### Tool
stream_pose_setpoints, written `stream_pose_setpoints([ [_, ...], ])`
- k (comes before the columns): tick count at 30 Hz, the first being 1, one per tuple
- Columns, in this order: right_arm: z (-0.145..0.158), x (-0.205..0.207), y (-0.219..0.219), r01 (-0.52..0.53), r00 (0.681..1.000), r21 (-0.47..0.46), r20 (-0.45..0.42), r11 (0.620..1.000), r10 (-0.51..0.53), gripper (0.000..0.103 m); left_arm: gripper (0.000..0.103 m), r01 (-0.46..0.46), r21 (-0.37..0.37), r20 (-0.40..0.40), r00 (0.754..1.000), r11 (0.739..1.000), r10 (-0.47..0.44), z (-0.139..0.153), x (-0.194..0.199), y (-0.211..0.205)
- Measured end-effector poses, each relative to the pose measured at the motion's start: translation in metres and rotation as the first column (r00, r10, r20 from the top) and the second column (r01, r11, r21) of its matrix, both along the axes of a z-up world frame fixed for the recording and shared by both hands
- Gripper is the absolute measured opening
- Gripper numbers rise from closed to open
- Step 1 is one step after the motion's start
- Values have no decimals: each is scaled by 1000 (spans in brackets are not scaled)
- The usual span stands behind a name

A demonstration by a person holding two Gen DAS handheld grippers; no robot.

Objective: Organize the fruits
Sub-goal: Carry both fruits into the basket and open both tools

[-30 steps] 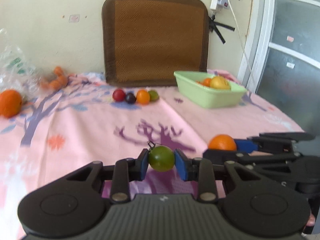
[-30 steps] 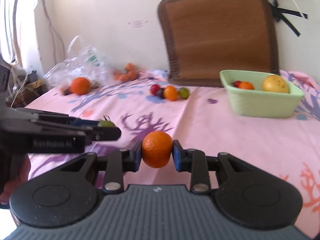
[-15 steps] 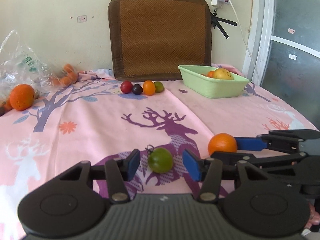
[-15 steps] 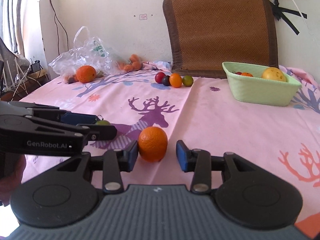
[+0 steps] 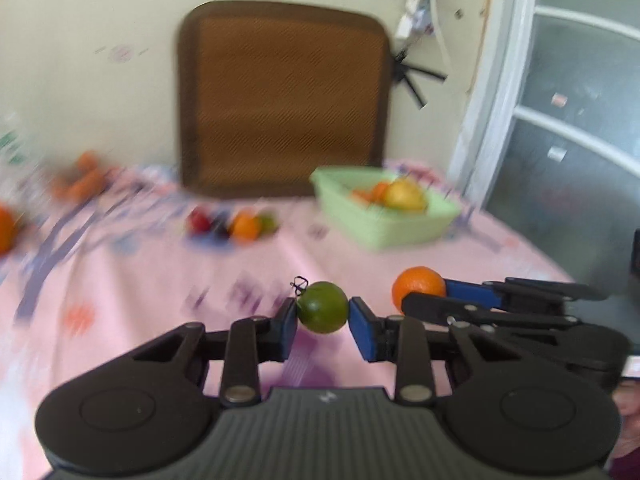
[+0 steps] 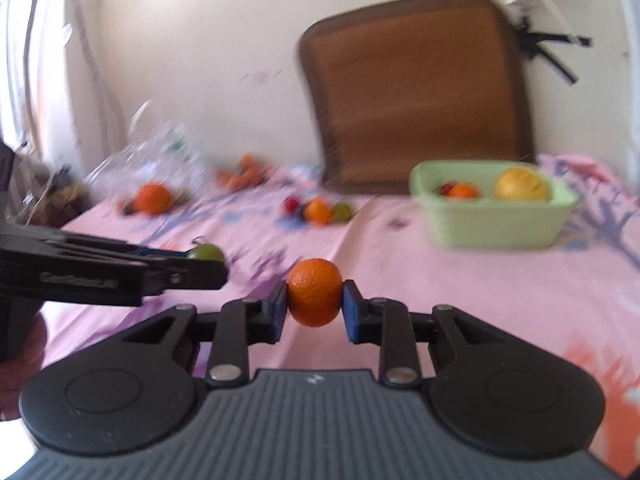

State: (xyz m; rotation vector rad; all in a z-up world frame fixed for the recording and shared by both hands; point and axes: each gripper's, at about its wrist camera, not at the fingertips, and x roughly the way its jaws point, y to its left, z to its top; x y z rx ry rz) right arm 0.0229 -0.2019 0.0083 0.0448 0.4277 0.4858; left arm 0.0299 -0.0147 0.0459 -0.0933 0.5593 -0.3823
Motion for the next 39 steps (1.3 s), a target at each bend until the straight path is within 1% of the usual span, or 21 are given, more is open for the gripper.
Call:
stream_pose_setpoints([
  [3, 14, 36, -25, 109, 993, 13, 48, 994, -109, 32, 29, 61, -46, 17, 998, 997, -60, 20, 51, -25],
  [5, 20, 63, -39, 163, 984, 14, 73, 987, -163, 32, 29, 93, -69, 22, 996, 993, -92, 27, 87, -43],
  [6, 21, 77, -44, 186, 979, -2, 81, 983, -185, 32, 29, 107, -87, 11, 994, 990, -106, 27, 106, -52],
  [9, 16, 111, -52, 239, 969, -66, 83, 969, -233, 32, 29, 115, -129, -50, 991, 985, -123, 19, 156, -74],
  [11, 9, 122, -58, 255, 965, -82, 77, 963, -249, 32, 29, 113, -120, -77, 989, 986, -122, 10, 177, -86],
  [14, 0, 128, -64, 257, 966, -69, 62, 964, -253, 32, 29, 110, -103, -110, 987, 989, -121, -4, 193, -98],
  [16, -5, 132, -65, 242, 970, -80, 39, 967, -240, 33, 32, 114, -94, -113, 986, 989, -125, -11, 194, -101],
  [17, -7, 132, -64, 234, 972, -87, 34, 968, -232, 33, 39, 118, -86, -107, 986, 989, -127, -14, 192, -102],
  [18, -6, 133, -64, 233, 972, -89, 42, 968, -230, 33, 43, 118, -77, -100, 987, 990, -125, -17, 190, -104],
  [21, -8, 131, -64, 224, 974, -82, 50, 971, -220, 35, 46, 126, -56, -72, 989, 990, -130, -16, 182, -106],
  [23, -9, 127, -63, 227, 973, -80, 67, 971, -222, 35, 46, 104, -73, -58, 992, 992, -108, -10, 172, -99],
  [25, -9, 122, -63, 235, 969, -70, 95, 970, -228, 34, 46, 65, -116, -13, 998, 991, -67, -2, 151, -78],
  [27, -6, 114, -64, 241, 962, -32, 138, 970, -234, 34, 46, 18, -157, 14, 1000, 987, -16, 3, 127, -46],
  [29, -1, 106, -68, 238, 957, 16, 166, 971, -237, 34, 46, -55, -152, 21, 998, 987, 59, 2, 102, -8],
  [31, 5, 102, -66, 188, 968, 56, 156, 981, -194, 34, 45, -132, -96, 12, 991, 987, 134, -6, 84, 25],
  [33, 9, 98, -53, 89, 988, 78, 122, 993, -98, 34, 44, -194, -36, -23, 981, 980, 193, -18, 74, 53],
  [34, 10, 97, -43, 37, 994, 75, 99, 997, -44, 34, 44, -215, -19, -40, 976, 976, 215, -23, 72, 64],
  [36, 9, 96, -16, -42, 997, 28, 61, 999, 40, 34, 44, -235, -12, -65, 970, 972, 234, -30, 73, 81],
  [39, 6, 103, 27, -83, 995, -72, 51, 994, 87, 34, 43, -232, -19, -71, 971, 973, 230, -36, 80, 91],
])
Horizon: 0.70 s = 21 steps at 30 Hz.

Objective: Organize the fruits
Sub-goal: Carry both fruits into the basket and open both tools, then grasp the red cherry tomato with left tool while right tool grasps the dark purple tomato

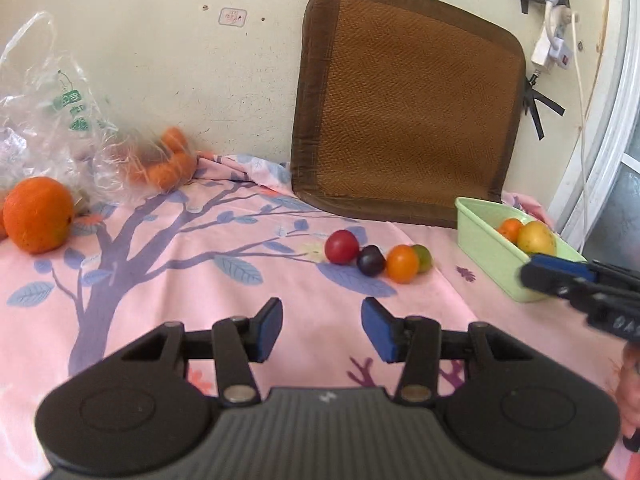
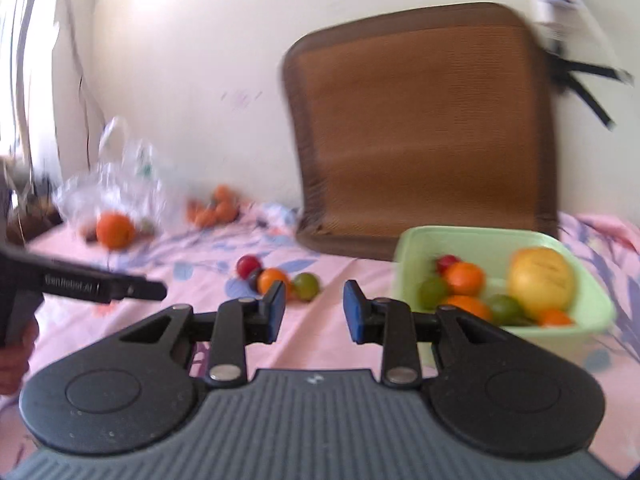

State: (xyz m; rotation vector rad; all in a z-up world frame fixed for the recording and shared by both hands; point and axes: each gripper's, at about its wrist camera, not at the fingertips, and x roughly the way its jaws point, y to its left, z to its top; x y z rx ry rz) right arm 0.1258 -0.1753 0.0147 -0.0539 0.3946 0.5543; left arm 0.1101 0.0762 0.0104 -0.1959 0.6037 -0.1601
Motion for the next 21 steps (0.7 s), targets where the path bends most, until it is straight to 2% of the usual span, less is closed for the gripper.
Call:
stream_pose_setpoints([
  [4, -7, 24, 42, -36, 999, -96, 4, 995, 36, 34, 39, 6, -105, -16, 1000, 994, -7, -6, 16, 10],
  [6, -13, 30, 60, -39, 998, -159, 33, 987, 45, 35, 39, 6, -114, -5, 1000, 993, -7, -5, 18, 10],
  [9, -21, 47, 76, -61, 997, -231, 31, 971, 70, 34, 39, 15, -122, 5, 1000, 992, -15, -6, 22, 9],
  [11, -23, 55, 83, -88, 995, -244, 18, 966, 96, 33, 39, 13, -98, 8, 1000, 995, -12, -6, 24, 9],
  [13, -22, 54, 83, -106, 994, -244, 3, 964, 110, 19, 39, 22, -65, 13, 1000, 998, -21, -5, 26, 7],
  [15, -19, 45, 80, -141, 990, -209, -39, 968, 136, 11, 39, 45, -21, 26, 999, 999, -44, -3, 30, 3],
  [18, -20, 32, 72, -168, 984, -156, -91, 973, 156, 12, 39, 114, 60, 36, 993, 992, -116, 0, 40, -12],
  [21, -22, 27, 69, -154, 988, -164, -60, 974, 146, 14, 39, 152, 107, 31, 987, 983, -156, 0, 53, -27],
])
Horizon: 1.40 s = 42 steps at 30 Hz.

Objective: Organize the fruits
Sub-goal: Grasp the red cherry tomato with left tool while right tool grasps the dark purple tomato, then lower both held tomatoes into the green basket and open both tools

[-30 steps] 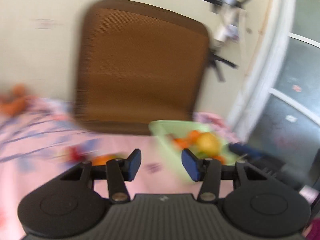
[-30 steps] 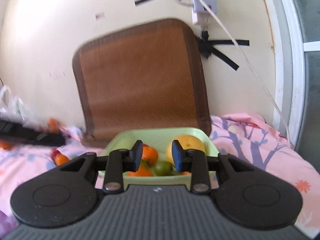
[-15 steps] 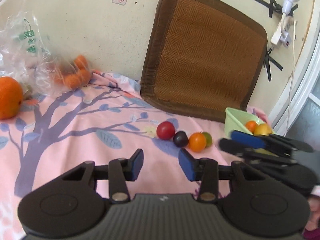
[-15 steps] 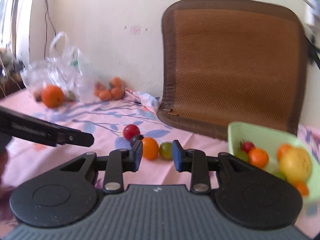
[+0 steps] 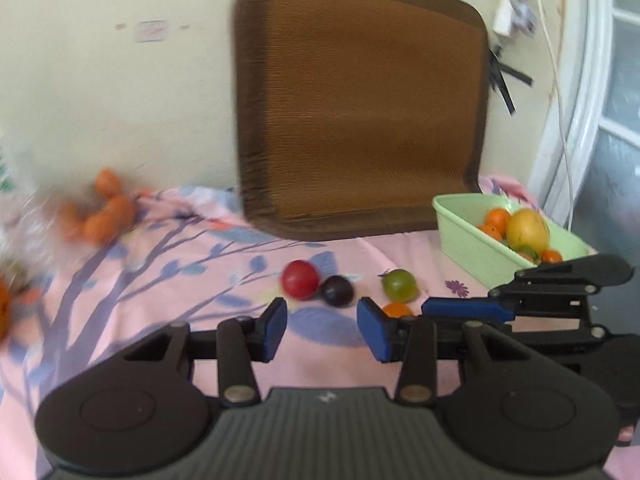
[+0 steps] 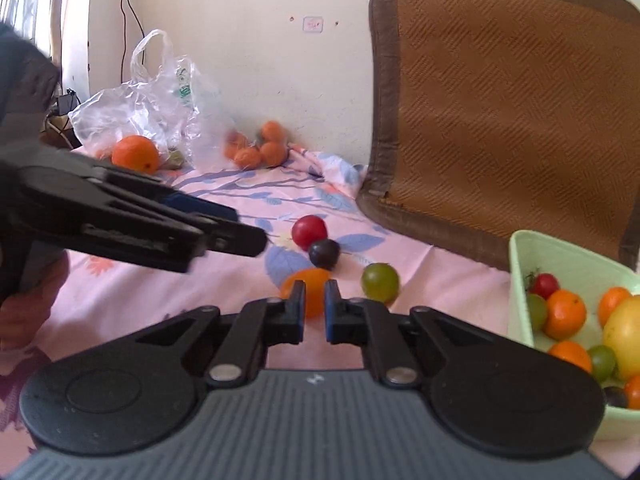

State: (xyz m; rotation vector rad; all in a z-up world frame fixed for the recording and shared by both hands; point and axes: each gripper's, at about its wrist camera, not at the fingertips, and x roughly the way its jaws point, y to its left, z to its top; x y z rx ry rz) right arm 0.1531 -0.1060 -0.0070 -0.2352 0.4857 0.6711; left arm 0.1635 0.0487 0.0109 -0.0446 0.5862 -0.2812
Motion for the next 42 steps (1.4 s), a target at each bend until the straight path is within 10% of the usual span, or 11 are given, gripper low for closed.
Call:
stream_pose_setpoints([
  [12, 9, 21, -15, 36, 996, 131, -81, 991, -26, 30, 49, -108, -195, -181, 981, 975, 73, -11, 90, 33],
  [18, 14, 63, 19, -11, 993, 3, -120, 1000, 11, 42, 34, -85, -209, -203, 978, 974, 41, -19, 95, 28],
  [26, 3, 94, 37, -26, 971, -70, -238, 997, 8, 26, 29, -77, -244, -190, 981, 967, 30, -21, 91, 34],
  [35, 32, 31, -26, 79, 995, 81, -63, 994, -74, 26, 29, -15, -417, -151, 987, 909, -53, 12, 61, 23],
  [42, 33, -11, -120, 325, 943, 131, 32, 936, -332, 26, 29, 148, -423, -86, 976, 894, -202, 37, 62, -64],
])
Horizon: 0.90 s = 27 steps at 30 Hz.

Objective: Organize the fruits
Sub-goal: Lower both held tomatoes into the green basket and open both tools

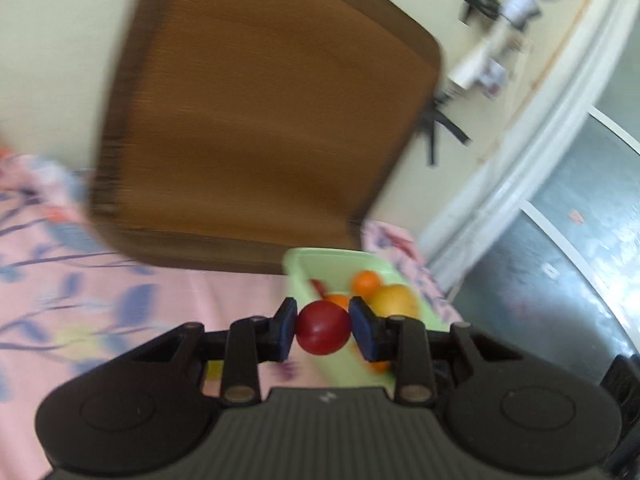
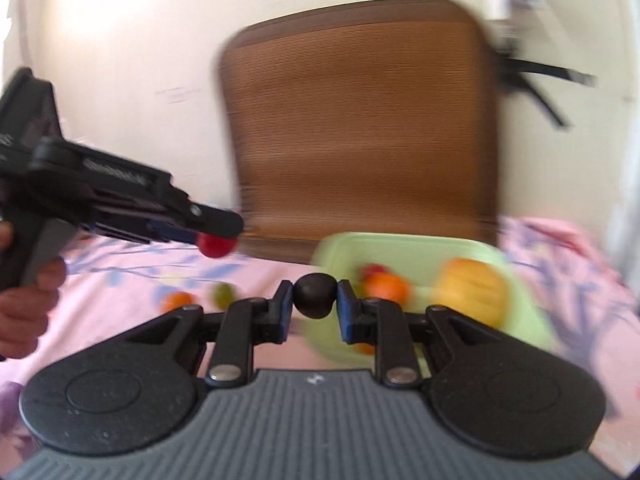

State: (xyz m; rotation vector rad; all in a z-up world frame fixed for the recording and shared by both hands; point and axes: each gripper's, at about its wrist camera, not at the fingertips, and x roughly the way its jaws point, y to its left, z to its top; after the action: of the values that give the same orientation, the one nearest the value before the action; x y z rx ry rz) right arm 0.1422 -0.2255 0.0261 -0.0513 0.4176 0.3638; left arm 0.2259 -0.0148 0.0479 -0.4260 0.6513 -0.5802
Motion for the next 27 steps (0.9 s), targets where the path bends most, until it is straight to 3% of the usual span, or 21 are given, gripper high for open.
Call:
stream_pose_setpoints([
  [3, -5, 0, -22, 63, 998, 28, 2, 998, -63, 26, 29, 35, 22, 6, 999, 999, -35, 1, 7, -38],
  [7, -15, 2, -33, 98, 995, 45, -1, 994, -98, 28, 30, 49, 107, 16, 999, 993, -51, -3, 11, -74],
  [10, -18, 4, -36, 93, 996, 30, -3, 995, -93, 28, 30, 50, 154, 27, 998, 987, -55, -9, 9, -87],
  [12, -19, 4, -37, 97, 995, 30, -3, 995, -97, 36, 30, 39, 182, 28, 999, 983, -45, -13, 8, -94],
  [15, -19, 2, -39, 89, 996, 50, 3, 995, -90, 37, 34, 35, 183, 20, 999, 983, -39, -14, 7, -96],
  [18, -17, 1, -44, 99, 995, 78, 23, 992, -101, 37, 34, -2, 161, 49, 999, 987, -6, 1, -2, -82],
  [22, -11, -5, -52, 97, 992, 151, 62, 984, -107, 37, 34, -109, 120, 128, 987, 987, 93, 28, -34, -28],
  [27, -5, -18, -53, 45, 988, 217, 137, 975, -76, 37, 40, -271, 216, 153, 958, 938, 242, 19, -76, 32],
])
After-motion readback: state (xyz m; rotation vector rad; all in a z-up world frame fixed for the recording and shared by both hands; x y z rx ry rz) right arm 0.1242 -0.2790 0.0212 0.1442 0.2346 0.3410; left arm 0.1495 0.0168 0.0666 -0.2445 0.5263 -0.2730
